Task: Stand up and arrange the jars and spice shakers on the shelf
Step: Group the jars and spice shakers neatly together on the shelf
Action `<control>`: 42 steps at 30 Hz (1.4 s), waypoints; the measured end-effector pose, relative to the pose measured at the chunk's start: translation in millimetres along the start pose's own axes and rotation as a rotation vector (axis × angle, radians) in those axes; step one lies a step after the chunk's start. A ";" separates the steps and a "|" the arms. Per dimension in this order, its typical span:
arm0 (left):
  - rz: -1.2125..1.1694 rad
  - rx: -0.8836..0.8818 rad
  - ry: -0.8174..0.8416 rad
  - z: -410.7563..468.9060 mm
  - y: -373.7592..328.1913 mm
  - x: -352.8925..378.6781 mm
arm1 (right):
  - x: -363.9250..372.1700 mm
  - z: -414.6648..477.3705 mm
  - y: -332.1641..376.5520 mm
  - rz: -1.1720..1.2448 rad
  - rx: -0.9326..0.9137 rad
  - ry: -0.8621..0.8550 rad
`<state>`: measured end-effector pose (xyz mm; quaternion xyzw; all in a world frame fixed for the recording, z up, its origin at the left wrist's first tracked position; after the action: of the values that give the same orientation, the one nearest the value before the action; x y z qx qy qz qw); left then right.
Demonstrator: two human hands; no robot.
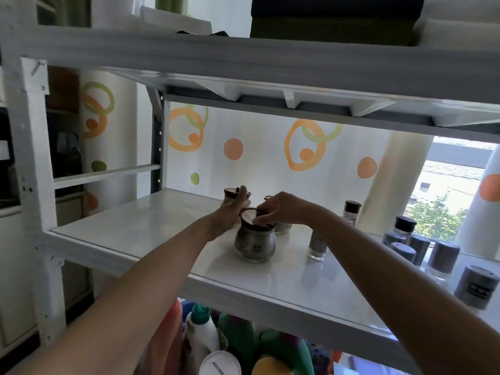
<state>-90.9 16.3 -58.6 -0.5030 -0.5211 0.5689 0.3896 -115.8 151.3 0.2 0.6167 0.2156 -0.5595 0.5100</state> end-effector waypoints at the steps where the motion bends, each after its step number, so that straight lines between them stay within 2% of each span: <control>1: -0.108 -0.017 0.013 7.1 10.4 -0.6 | 0.0 -0.9 1.0 -0.005 0.005 -0.035; 4: -0.281 -0.019 -0.035 -0.2 24.4 8.9 | -1.6 1.2 1.8 -0.043 -0.056 -0.102; 8: -0.408 0.007 0.004 -5.1 29.3 21.2 | 4.4 1.0 0.5 -0.183 -0.034 -0.028; 16: -0.400 -0.004 0.020 -11.8 28.5 23.4 | 7.1 4.4 6.3 -0.243 -0.023 -0.078; 23: -0.392 0.005 0.017 -15.0 27.0 25.2 | 4.2 3.1 14.5 -0.226 0.007 -0.013; 26: -0.408 -0.006 0.013 -15.1 27.9 22.2 | 3.5 3.9 15.9 -0.212 0.057 0.079; 28: -0.423 0.023 -0.069 -10.6 30.7 11.0 | 2.9 6.5 13.2 -0.233 0.108 0.175; 31: -0.482 0.085 -0.342 -5.7 34.4 -17.7 | -0.5 17.8 13.4 -0.362 0.146 0.292; 33: -0.547 0.103 -0.492 0.9 38.5 -35.0 | -7.9 31.1 17.8 -0.391 0.141 0.275; 35: -0.552 0.108 -0.597 10.1 42.6 -47.5 | -17.7 50.3 18.2 -0.298 0.111 0.172; 38: -0.467 0.118 -0.659 25.6 44.4 -60.0 | -27.1 77.6 13.9 -0.260 0.066 0.011; 42: -0.449 0.094 -0.579 47.3 42.5 -68.6 | -19.2 107.3 6.7 -0.294 0.050 -0.041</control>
<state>-120.7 -66.1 -91.4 -0.1758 -0.6803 0.6115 0.3638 -166.1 61.2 36.1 0.5797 0.2790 -0.6458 0.4112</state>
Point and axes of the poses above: each hand's wrist, its own z-axis towards the middle knuckle, its own x-axis out of the palm, y = z × x, the point moved 5 cm from there along z, towards the middle knuckle, and after that the axes turned 11 degrees about -x, right-handed, at the moved point
